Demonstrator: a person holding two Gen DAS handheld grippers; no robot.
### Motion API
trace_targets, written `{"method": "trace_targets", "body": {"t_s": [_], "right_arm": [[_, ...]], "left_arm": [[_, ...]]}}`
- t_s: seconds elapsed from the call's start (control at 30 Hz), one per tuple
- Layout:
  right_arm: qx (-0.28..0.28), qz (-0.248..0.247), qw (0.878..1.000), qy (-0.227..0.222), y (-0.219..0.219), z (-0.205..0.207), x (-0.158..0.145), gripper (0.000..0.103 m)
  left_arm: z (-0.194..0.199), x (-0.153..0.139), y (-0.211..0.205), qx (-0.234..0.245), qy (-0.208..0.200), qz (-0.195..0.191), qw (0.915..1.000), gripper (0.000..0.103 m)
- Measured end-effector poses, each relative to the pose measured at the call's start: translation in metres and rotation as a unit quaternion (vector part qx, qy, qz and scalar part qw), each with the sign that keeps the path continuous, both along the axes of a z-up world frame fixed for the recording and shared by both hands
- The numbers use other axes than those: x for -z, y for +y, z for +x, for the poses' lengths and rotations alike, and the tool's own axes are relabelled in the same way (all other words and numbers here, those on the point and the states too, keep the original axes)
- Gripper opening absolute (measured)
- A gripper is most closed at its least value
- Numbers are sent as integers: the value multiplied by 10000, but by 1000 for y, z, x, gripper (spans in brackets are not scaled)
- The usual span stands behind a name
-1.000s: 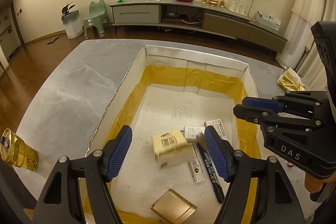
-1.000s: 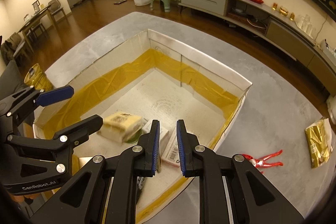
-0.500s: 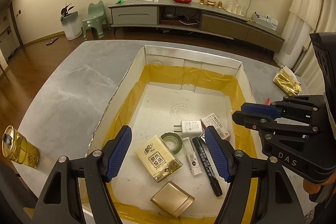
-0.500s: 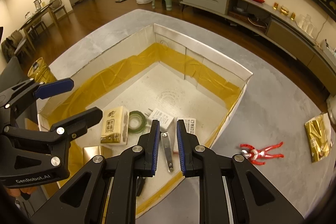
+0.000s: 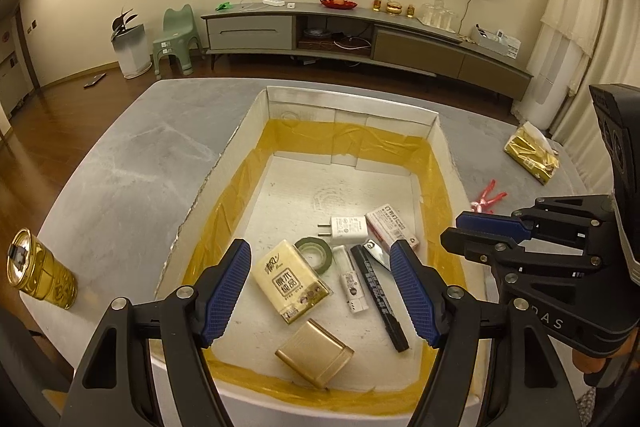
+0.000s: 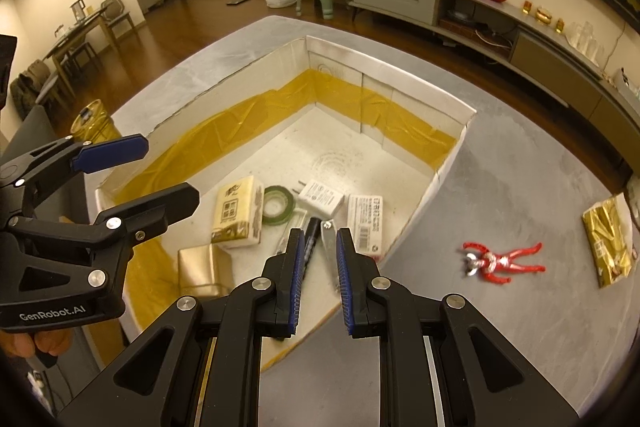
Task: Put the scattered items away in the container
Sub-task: 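Open both tools to drop the tissue pack and nail clipper inside, then move the left tool to the red toy figure while the right tool moves to the pink binder clips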
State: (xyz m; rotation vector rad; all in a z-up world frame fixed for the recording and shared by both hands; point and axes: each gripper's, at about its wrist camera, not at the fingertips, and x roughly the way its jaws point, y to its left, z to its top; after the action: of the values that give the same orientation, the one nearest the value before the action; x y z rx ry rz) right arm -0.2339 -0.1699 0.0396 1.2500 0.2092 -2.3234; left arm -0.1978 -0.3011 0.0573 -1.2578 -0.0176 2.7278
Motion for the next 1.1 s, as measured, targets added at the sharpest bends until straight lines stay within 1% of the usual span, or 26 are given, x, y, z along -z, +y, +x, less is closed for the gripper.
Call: {"method": "trace_targets", "body": {"t_s": [0.17,0.33,0.5,0.67,0.8,0.9,1.1], "right_arm": [[77,-178,9998,-33,17,20,0,18],[184,-294,9994,-69,42,40,0,18],[253,-307,9992,-35,73,60,-2,18],[476,-296,9984,19,111,74,-1,18],[748,-349,9966,-24,148,84,8,18],[997,-421,9941,-110,177,91,21,18],[1438,-513,9880,-228,218,104,45,20]], "left_arm": [[19,-1,13,156,-4,49,9999,73],[35,-1,31,332,-26,95,9994,73],[50,-3,56,607,-38,116,9981,73],[59,-5,88,911,-31,79,9958,73],[60,-4,111,1117,-48,41,9937,73],[58,-1,130,1262,-70,15,9920,73],[44,10,168,1536,-146,-42,9880,73]]}}
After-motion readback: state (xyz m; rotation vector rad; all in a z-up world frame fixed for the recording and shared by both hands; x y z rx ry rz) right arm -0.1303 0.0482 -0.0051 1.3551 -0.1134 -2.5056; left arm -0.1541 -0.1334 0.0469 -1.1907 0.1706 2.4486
